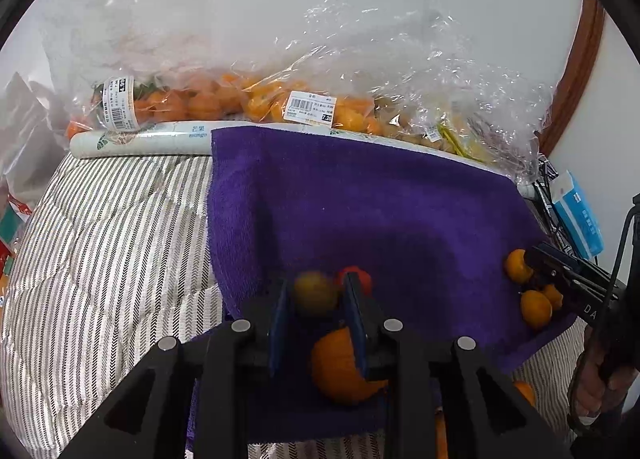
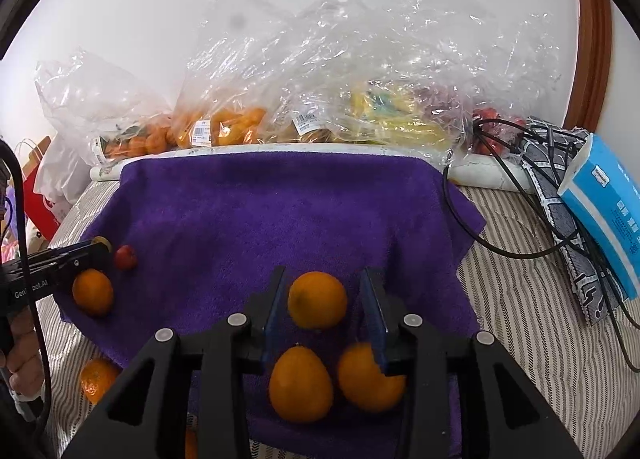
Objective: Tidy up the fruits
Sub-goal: 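Open both tools to release the fruits on the towel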
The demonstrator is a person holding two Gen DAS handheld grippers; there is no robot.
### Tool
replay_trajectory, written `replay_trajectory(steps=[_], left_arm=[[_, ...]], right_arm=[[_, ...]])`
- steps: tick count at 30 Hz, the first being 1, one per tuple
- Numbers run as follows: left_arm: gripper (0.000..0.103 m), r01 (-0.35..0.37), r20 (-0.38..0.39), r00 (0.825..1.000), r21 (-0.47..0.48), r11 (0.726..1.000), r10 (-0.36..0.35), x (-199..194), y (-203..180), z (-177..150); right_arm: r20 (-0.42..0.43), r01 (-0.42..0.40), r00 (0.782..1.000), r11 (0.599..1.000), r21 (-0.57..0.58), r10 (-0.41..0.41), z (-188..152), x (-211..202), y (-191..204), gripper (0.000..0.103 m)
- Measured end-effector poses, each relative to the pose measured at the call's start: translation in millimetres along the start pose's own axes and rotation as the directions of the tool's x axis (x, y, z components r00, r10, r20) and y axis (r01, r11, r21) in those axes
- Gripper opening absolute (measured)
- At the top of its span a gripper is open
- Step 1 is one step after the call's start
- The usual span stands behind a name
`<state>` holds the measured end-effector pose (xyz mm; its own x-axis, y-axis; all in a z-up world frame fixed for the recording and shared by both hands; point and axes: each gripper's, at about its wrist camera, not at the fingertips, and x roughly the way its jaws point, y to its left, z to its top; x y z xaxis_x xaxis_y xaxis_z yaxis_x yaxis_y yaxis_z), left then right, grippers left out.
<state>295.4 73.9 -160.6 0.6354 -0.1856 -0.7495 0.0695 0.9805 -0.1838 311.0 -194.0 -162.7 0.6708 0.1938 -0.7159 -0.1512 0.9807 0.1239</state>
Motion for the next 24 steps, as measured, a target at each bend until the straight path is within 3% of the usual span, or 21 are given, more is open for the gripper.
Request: replay_trajectory(steps=[7, 24], left_arm=[[0.034, 0.016, 0.015, 1.000, 0.007, 1.000, -0.017, -6.0, -1.6, 1.3], [0.034, 0.026, 0.028, 0.999, 0.021, 0.999, -0.027, -15.0, -8.3, 0.5]], right_arm=[[0.013, -0.002, 1.000, 1.000, -0.001, 0.002, 0.0, -4.2, 1.2, 0.042], [0.042, -0.013, 0.999, 1.000, -0.007, 0.013, -1.2, -13.3, 11.9, 0.047]])
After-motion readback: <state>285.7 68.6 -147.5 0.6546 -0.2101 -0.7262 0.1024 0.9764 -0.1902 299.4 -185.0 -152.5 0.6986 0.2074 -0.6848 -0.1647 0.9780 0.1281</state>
